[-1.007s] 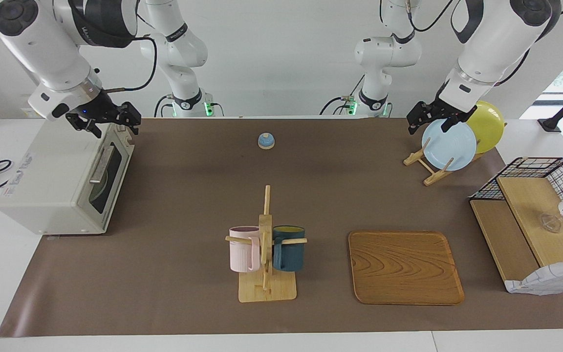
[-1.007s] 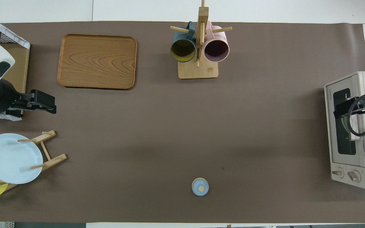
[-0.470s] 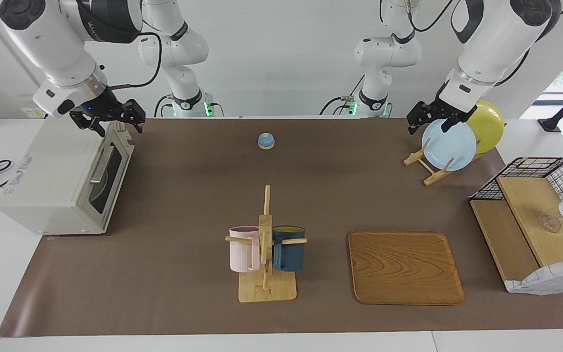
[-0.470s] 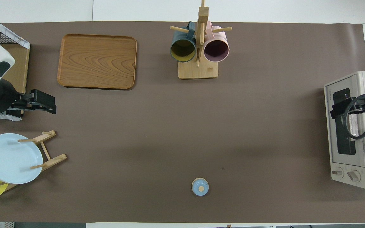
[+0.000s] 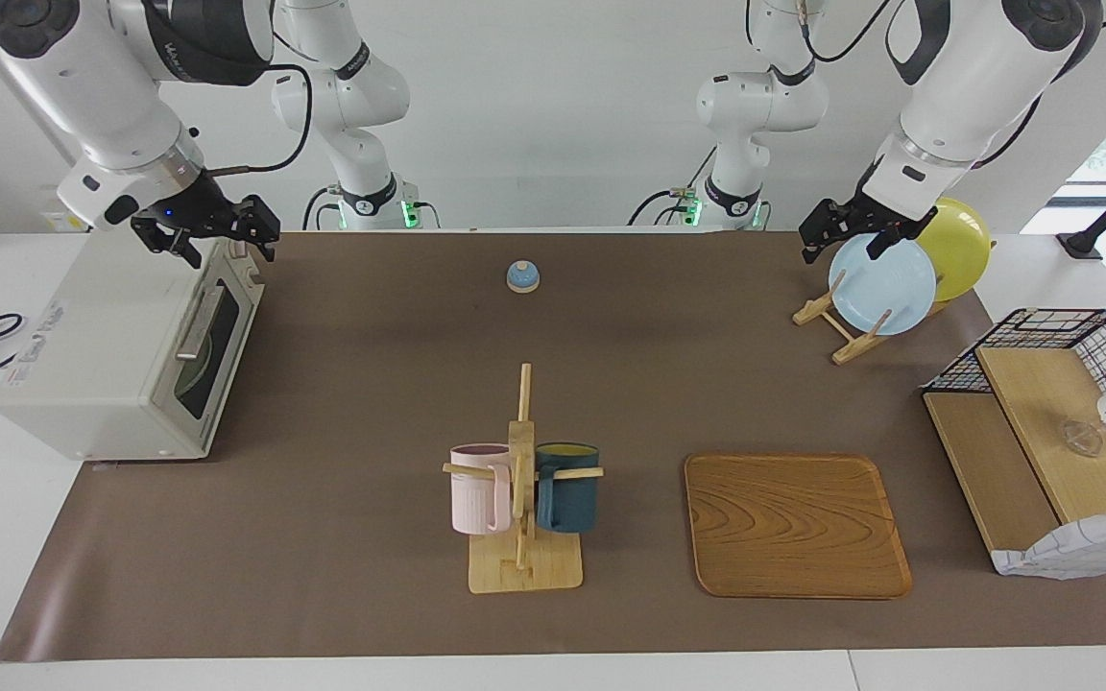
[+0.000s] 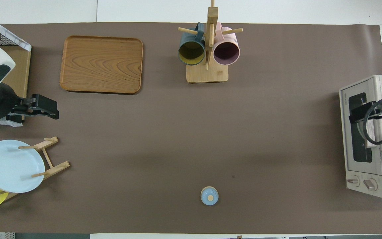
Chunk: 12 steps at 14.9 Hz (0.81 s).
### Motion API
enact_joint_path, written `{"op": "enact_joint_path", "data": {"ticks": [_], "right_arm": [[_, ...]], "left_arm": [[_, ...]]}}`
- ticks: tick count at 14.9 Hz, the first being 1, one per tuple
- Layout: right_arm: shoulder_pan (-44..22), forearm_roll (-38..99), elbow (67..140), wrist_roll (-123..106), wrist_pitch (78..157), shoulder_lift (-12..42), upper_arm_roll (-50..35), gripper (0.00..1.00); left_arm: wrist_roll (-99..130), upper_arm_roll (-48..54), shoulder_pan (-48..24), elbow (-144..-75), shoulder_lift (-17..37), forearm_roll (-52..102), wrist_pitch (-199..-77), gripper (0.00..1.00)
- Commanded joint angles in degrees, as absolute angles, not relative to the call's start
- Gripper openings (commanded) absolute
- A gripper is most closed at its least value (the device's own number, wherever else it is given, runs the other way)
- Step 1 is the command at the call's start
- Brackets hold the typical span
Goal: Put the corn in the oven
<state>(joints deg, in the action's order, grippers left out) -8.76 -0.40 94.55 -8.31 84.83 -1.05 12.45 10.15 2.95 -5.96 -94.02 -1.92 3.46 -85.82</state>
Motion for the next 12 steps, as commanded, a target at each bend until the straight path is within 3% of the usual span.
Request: {"op": "enact_joint_path", "data": {"ticks": [1, 12], "right_arm": [[-6.95, -0.35, 94.31, -7.91, 86.75, -1.05, 12.74, 1.00], [-3.78, -0.97, 92.37, -7.82, 86.57, -0.79, 12.31, 1.00]], "left_arm": [[9.93, 3.25, -5.45, -93.43, -2.20, 2.55, -84.82, 1.00], [9.93, 3.34, -5.45, -93.43, -2.28, 2.55, -84.81, 1.00]]}}
